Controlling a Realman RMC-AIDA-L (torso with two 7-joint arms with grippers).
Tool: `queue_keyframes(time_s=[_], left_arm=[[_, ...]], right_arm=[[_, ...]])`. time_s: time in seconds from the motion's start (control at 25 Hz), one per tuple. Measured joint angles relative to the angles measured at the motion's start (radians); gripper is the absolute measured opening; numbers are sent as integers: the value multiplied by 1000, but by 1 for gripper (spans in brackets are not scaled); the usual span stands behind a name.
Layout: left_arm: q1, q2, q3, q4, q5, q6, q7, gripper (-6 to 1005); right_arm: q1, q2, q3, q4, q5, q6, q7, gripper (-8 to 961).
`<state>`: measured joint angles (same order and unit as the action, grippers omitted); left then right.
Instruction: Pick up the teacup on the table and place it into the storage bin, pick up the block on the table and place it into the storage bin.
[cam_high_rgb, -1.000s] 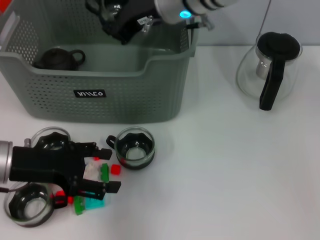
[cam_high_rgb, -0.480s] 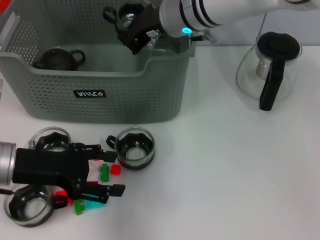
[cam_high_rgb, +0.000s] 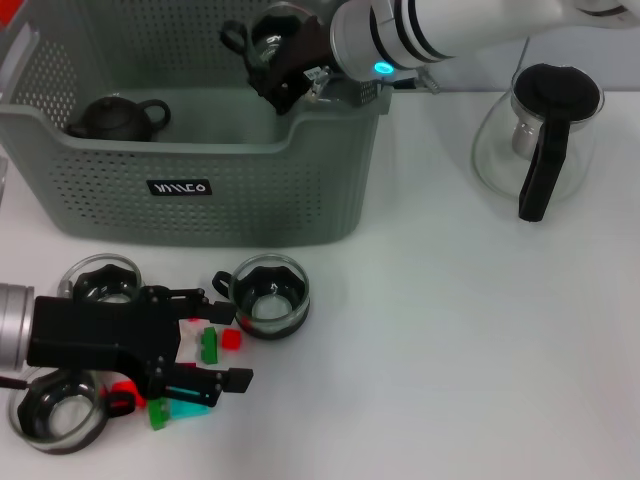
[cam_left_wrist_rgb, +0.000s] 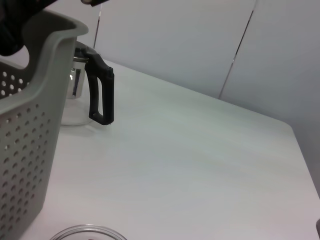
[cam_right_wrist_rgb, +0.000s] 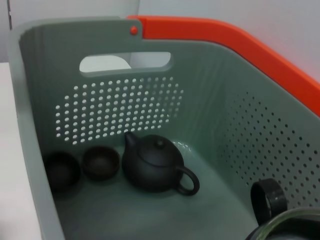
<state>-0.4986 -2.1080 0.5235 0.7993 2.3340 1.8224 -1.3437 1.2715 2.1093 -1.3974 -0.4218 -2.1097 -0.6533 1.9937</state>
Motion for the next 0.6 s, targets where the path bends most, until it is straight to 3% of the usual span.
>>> queue_keyframes(time_s=[0.6], left_arm=[[-8, 0, 1, 0, -1, 0, 0, 888]], right_arm=[[-15, 0, 0, 9, 3, 3, 0, 69]])
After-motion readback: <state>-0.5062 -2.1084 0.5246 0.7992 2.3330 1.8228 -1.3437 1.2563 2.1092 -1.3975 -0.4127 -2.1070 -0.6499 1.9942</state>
